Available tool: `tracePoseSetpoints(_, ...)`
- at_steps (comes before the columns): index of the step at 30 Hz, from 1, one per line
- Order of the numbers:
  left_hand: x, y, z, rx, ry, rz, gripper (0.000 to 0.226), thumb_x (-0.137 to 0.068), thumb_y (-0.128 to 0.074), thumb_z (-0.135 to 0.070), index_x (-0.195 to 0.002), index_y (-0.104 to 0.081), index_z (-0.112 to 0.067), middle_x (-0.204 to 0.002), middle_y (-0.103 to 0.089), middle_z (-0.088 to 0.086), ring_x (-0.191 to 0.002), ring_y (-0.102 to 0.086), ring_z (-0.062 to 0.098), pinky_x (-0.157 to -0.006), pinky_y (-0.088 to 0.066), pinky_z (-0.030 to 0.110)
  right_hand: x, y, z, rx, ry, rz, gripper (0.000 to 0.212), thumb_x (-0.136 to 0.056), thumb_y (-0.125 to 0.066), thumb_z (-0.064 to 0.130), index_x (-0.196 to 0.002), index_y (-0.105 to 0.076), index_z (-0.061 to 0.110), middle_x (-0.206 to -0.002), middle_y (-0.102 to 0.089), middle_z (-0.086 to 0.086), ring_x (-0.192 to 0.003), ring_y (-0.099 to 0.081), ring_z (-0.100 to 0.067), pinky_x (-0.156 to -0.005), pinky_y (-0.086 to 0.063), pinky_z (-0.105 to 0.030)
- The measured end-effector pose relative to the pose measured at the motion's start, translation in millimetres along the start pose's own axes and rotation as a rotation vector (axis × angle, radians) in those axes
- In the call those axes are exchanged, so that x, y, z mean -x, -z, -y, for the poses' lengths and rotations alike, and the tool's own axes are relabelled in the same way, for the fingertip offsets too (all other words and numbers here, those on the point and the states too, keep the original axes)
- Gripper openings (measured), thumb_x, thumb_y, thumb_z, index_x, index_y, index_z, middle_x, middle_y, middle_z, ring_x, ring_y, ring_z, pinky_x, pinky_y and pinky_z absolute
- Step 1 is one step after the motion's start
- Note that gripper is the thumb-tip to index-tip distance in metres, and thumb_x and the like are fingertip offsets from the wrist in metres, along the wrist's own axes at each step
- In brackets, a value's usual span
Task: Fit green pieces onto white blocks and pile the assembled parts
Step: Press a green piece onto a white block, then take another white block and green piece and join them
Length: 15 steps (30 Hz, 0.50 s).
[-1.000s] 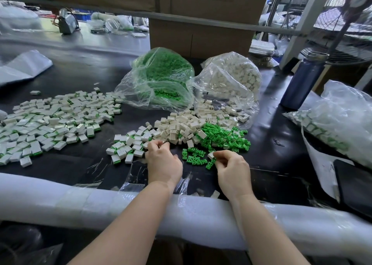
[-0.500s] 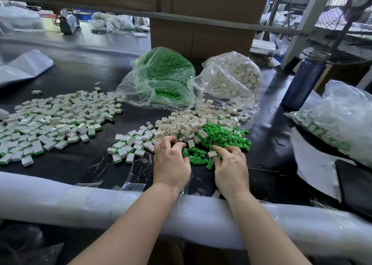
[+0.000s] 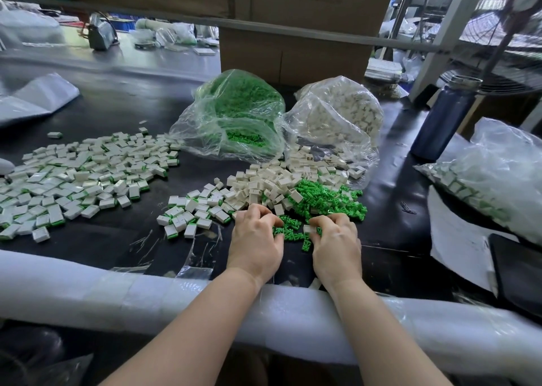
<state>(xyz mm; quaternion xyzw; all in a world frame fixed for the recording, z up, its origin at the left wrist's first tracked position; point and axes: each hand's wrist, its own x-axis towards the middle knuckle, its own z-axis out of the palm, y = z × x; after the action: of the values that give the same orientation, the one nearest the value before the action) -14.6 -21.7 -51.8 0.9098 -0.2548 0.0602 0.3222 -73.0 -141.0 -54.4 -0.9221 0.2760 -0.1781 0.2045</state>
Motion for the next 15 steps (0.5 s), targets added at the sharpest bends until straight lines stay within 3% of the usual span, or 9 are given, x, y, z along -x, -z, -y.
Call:
tracePoseSetpoints(7, 0.3, 1.3, -1.3, 0.055, -0.07, 0.014, 0.023, -0.089, -0.06, -0.026, -0.111, -0.063, -0.02, -0.114, -0.05, -0.006, -0.11, -0.037, 0.014, -0.094, -0.026, 0.018, 2.8, 3.3, 2.7, -0.031, 0.057, -0.092, 0.005, -0.091, -0.057, 0.02, -0.095, -0.059, 0.023, -0.103, -0.06, 0.006, -0.1, -0.045, -0.016, -0.08, -0.028, -0.029)
tracePoseSetpoints(10, 0.8, 2.4, -2.1, 0.085, -0.109, 0.02, 0.031, -0.088, -0.06, -0.025, -0.12, -0.06, -0.024, -0.115, -0.052, -0.01, -0.11, -0.038, 0.013, -0.092, -0.025, 0.015, 5.7, 6.0, 5.5, -0.165, 0.134, -0.104, 0.001, -0.087, -0.064, 0.017, -0.088, -0.064, 0.017, -0.09, -0.066, 0.005, -0.089, -0.047, -0.016, -0.077, -0.035, -0.03)
tracePoseSetpoints(12, 0.6, 2.7, -3.0, 0.1, -0.144, 0.037, 0.035, -0.089, -0.06, -0.025, -0.124, -0.058, -0.026, -0.117, -0.055, -0.01, -0.109, -0.039, 0.013, -0.091, -0.024, 0.013, 7.8, 7.8, 7.8, -0.243, 0.194, -0.088, 0.003, -0.084, -0.068, 0.014, -0.084, -0.065, 0.016, -0.081, -0.063, 0.008, -0.085, -0.047, -0.013, -0.074, -0.038, -0.027)
tracePoseSetpoints(15, 1.2, 2.0, -4.0, 0.141, -0.133, 0.062, 0.026, -0.089, -0.06, -0.02, -0.114, -0.065, -0.025, -0.108, -0.063, -0.007, -0.105, -0.047, 0.015, -0.09, -0.031, 0.016, 9.5, 8.1, 9.3, -0.257, 0.227, -0.039, 0.011, -0.082, -0.067, 0.007, -0.086, -0.067, 0.018, -0.081, -0.061, 0.011, -0.088, -0.049, -0.012, -0.074, -0.038, -0.023)
